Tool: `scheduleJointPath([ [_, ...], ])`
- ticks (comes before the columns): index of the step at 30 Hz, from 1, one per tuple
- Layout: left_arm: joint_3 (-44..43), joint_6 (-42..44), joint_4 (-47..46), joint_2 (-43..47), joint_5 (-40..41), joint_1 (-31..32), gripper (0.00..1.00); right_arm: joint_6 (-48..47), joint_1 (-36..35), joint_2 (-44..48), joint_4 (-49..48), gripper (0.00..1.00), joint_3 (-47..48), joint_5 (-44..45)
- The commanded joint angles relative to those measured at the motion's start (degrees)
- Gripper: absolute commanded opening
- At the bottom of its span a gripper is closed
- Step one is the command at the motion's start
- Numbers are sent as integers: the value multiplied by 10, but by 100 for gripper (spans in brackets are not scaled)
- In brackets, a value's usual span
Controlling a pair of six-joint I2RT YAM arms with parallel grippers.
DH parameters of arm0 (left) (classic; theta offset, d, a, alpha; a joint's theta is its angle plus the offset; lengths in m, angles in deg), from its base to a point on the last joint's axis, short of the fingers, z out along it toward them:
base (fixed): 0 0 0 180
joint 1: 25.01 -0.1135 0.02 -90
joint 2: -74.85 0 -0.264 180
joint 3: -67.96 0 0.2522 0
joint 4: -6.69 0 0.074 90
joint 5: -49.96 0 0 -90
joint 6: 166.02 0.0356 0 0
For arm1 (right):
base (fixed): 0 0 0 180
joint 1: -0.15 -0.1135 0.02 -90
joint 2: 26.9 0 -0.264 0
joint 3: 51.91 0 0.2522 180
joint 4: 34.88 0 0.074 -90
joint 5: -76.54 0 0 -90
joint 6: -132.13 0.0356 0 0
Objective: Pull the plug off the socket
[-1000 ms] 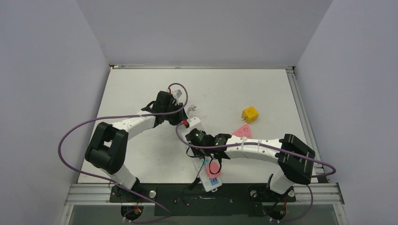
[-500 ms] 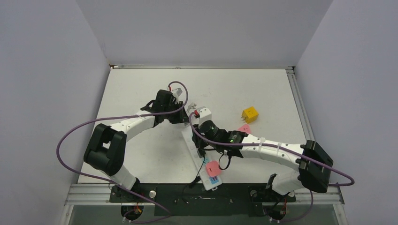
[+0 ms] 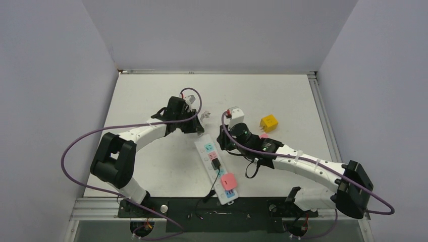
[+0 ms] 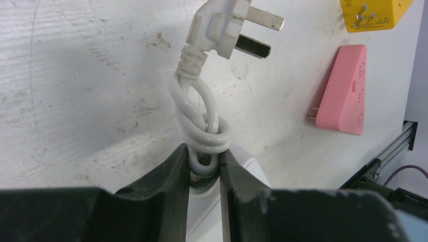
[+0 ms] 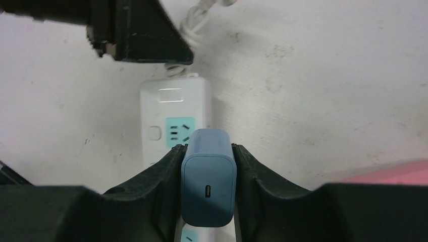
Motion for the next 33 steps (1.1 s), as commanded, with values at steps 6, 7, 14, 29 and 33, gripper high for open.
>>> scheduleJointPath([
  [6, -27, 3, -30, 24, -21, -16, 0, -26, 212, 57, -3, 5, -40, -75],
  [7, -27, 2, -31, 24, -23, -16, 0, -32, 234, 48, -8, 5, -42, -94],
  [14, -24, -1, -34, 26, -28, -16, 0, -68, 314, -58, -35, 5, -33, -163],
  [29, -22, -6, -40, 24, -36, -16, 0, -80, 334, -157, -63, 25, -36, -131],
  [33, -22, -6, -40, 24, -35, -16, 0, -77, 337, -172, -64, 44, -30, -136],
])
